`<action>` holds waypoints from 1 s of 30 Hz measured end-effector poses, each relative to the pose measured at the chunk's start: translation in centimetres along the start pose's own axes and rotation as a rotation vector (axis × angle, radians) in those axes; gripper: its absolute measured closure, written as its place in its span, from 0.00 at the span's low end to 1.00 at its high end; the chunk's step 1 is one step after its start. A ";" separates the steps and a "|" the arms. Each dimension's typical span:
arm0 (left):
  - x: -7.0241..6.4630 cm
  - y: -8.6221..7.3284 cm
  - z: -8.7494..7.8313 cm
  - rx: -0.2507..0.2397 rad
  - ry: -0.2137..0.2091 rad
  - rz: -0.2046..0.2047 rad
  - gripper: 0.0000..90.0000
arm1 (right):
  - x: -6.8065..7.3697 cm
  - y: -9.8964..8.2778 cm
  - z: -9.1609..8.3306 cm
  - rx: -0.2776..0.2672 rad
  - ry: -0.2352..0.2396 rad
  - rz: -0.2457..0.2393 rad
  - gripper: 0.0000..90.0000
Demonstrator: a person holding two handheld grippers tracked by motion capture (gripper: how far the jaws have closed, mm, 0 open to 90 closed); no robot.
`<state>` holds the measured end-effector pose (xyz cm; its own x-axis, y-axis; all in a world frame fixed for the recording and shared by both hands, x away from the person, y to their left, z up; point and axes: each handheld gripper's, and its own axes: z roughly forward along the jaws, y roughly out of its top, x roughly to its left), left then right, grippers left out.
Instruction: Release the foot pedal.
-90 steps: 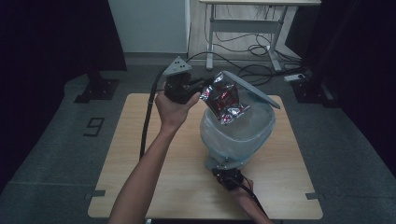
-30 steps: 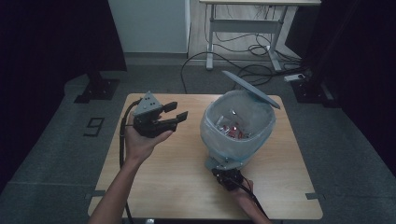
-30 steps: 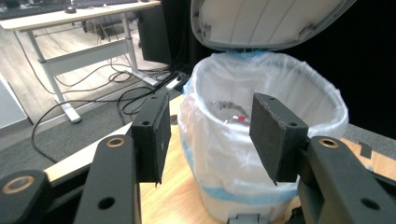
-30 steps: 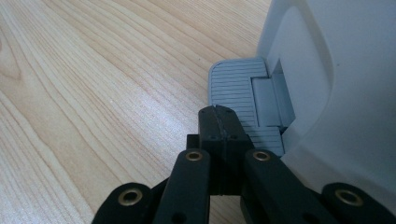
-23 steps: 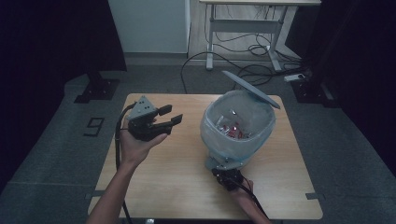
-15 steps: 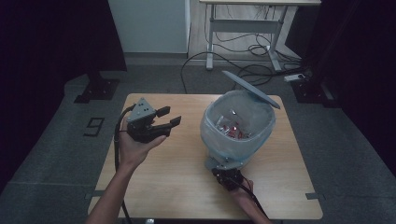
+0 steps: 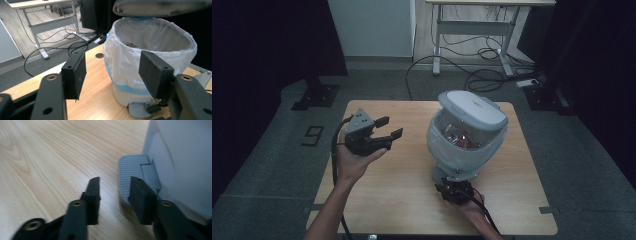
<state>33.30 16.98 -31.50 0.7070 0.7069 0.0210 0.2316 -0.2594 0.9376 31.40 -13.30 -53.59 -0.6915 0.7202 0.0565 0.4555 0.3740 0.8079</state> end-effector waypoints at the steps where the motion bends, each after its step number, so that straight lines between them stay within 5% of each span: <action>1: 0.0 -0.2 -0.1 -0.003 -0.002 -0.005 0.41 | 0.2 0.1 -0.3 -0.017 0.007 0.006 0.58; 13: -0.3 -3.0 -0.2 0.027 0.003 -0.004 0.36 | 0.4 -0.7 -2.0 -0.018 0.099 0.035 0.49; 30: -1.3 -8.1 -1.0 0.046 -0.006 -0.031 0.35 | -0.4 -1.3 -6.1 -0.124 0.056 0.024 0.49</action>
<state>29.87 18.81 -38.82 0.7029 0.7112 -0.0095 0.2832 -0.2676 0.9210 27.65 -17.63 -51.09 -0.7127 0.6933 0.1067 0.4022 0.2793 0.8719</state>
